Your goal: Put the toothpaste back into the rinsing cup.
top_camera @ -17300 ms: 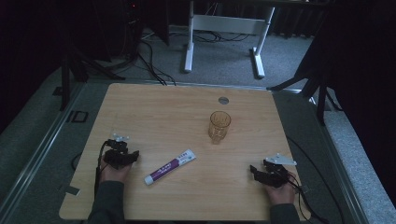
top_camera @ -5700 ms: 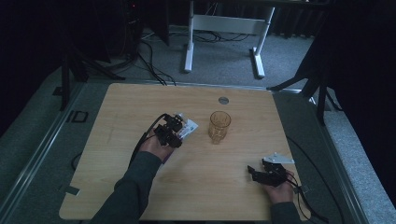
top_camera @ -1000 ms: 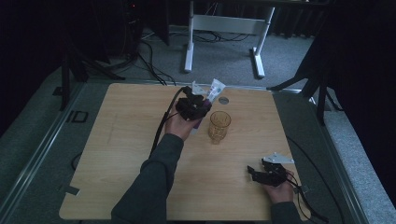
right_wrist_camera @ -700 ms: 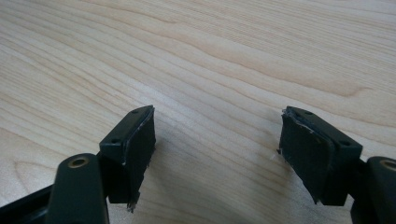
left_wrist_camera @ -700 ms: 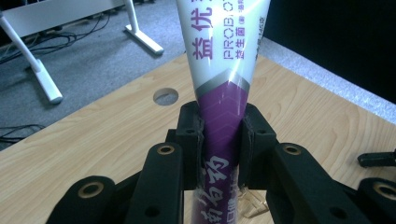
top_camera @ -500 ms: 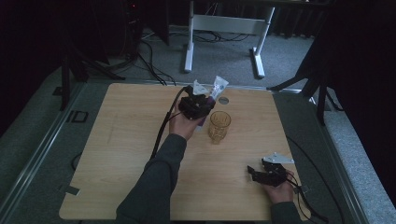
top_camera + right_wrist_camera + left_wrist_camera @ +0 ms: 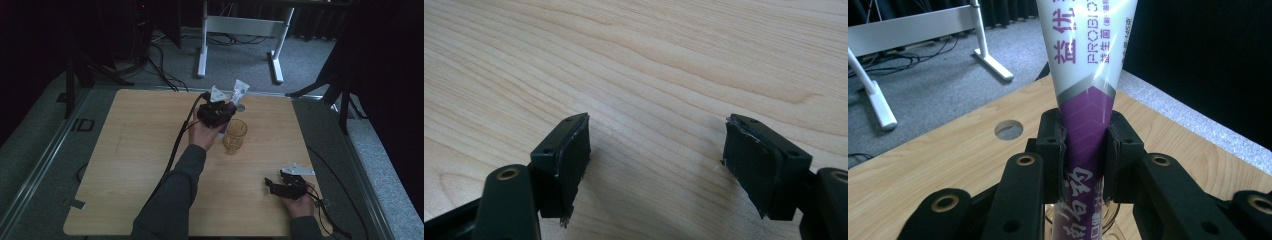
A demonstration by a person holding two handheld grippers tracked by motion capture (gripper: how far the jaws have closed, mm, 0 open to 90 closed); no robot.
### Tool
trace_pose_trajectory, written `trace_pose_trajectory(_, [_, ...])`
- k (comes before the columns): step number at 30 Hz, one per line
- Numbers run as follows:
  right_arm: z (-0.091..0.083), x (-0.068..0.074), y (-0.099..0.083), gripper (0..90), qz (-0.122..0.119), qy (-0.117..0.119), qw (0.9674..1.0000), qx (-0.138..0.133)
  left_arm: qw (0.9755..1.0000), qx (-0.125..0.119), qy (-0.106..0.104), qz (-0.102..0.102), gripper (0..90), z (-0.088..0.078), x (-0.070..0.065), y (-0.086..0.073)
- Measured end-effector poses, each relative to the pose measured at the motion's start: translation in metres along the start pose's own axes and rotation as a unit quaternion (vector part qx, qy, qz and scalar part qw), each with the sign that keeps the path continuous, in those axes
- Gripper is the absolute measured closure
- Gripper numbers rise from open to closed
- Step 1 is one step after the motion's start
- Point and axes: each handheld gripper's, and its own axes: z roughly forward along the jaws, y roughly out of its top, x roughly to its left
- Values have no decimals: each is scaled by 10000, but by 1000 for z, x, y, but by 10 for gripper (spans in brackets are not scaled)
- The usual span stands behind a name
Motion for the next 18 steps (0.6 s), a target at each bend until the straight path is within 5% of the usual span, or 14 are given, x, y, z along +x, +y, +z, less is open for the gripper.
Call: trace_pose_trajectory(18, [-1, 1, -1, 268, -11, 19, 10000, 2, 9994, -287, 111, -156, 731, 8, 4, 9])
